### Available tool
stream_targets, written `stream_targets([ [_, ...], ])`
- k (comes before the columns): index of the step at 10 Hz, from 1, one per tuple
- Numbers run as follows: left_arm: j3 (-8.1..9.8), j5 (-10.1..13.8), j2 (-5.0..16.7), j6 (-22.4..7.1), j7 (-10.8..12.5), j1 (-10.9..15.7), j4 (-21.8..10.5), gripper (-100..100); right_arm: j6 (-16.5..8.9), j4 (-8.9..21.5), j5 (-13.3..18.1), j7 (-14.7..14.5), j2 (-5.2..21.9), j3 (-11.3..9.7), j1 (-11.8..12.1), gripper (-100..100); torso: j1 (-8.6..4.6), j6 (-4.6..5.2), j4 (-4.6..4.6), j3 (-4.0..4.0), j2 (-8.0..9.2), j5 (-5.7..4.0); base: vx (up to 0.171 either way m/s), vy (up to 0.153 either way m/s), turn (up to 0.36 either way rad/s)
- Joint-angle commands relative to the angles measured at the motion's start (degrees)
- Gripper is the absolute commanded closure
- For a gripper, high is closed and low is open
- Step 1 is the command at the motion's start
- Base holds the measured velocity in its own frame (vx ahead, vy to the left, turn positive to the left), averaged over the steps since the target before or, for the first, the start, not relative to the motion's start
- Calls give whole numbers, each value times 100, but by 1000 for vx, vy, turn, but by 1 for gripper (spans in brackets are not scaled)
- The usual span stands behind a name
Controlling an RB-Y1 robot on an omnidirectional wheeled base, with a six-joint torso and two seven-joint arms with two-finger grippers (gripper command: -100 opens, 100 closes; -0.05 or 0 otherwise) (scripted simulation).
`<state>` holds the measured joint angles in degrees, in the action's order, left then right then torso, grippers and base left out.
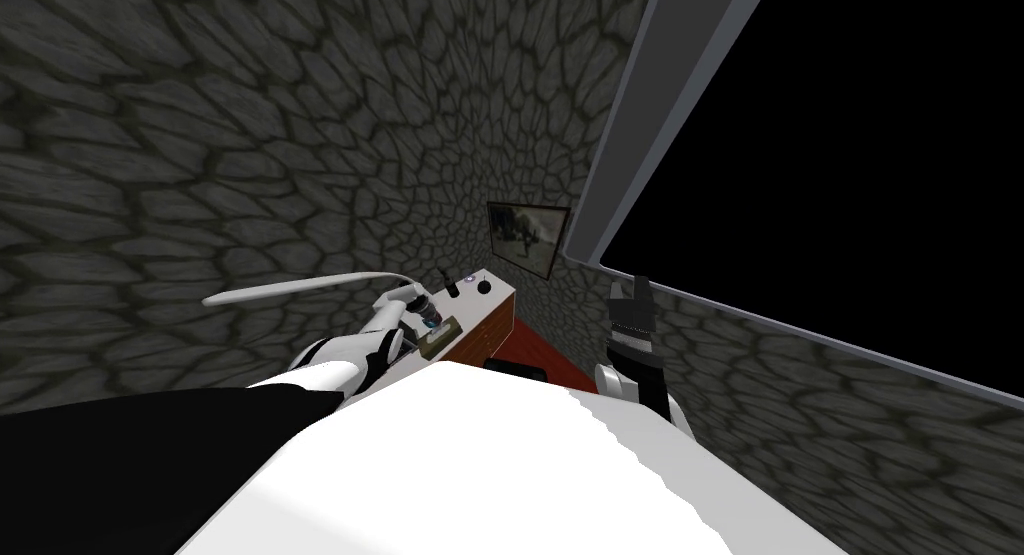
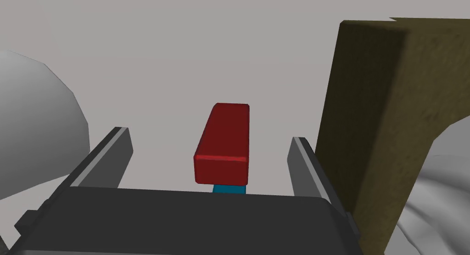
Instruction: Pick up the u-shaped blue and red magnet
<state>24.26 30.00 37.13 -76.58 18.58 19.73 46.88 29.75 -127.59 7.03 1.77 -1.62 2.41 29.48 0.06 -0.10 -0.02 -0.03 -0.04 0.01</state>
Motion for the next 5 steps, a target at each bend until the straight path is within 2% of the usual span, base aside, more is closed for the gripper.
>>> stream_targets([
  [1,87,20,32,-192,7,19,-177,-100,0,0,0,0,0,0,0,0,0,0,0,0,0,0,37,26,-3],
  [2,118,30,28,-267,10,13,-237,-100,0,0,0,0,0,0,0,0,0,0,-1,-1,-2,0,32,26,3],
  [3,85,15,35,-212,17,52,-221,-100,0,0,0,0,0,0,0,0,0,0,-1,-1,-2,0,0,0,0],
  [4,89,16,38,-227,13,56,-239,0,0,0,0,0,0,0,0,0,-7,1,1,3,6,-1,0,0,0],
  [5,-198,303,176,-60,211,-22,-296,-100,0,0,0,0,0,0,0,0,-10,1,2,5,9,-2,-50,14,-205],
])
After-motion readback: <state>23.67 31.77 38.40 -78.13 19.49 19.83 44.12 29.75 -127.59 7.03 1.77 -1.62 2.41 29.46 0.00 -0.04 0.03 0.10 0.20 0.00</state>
